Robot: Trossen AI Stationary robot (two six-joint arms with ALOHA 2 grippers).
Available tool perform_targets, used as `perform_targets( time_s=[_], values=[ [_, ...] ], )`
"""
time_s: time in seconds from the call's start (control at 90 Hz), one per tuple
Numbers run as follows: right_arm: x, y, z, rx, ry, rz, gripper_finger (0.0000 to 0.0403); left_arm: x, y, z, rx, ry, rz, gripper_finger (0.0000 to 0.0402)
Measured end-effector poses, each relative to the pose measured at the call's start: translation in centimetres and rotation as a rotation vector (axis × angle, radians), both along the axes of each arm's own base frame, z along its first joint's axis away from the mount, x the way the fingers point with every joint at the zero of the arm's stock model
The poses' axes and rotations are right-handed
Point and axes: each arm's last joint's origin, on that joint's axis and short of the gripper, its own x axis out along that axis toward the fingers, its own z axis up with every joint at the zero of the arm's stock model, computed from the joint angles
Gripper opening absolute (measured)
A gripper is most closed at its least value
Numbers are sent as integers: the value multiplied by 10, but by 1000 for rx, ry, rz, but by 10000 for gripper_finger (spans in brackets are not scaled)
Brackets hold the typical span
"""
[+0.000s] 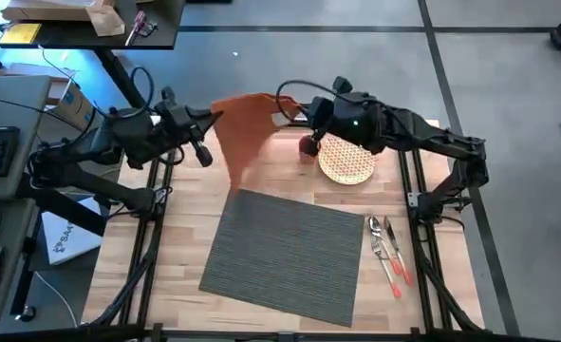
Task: Set table place
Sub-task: Fold the orange table napkin
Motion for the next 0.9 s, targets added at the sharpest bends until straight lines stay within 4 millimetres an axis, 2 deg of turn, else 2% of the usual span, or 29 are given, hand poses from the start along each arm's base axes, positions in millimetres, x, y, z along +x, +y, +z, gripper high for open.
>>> perform_targets(
  time_s=[0.122,0.256,0.389,0.478,0.656,0.778,0.9],
  values=[
    [-3,21,-21,152,101,35,0,14,-11,-15,-106,65,-112,0],
    [-1,54,-61,318,239,86,0,35,-37,-54,-291,234,-208,0],
    [-1,94,-108,448,337,166,0,58,-81,-103,-481,339,-303,0],
    [-6,121,-136,530,393,222,0,65,-117,-126,-579,339,-352,0],
    [-15,161,-163,673,413,334,0,69,-175,-163,-739,335,-348,0],
    [-17,168,-169,704,401,330,0,68,-199,-182,-810,318,-278,0],
    [-9,149,-172,635,362,218,0,67,-198,-201,-778,314,-106,0]
  ],
)
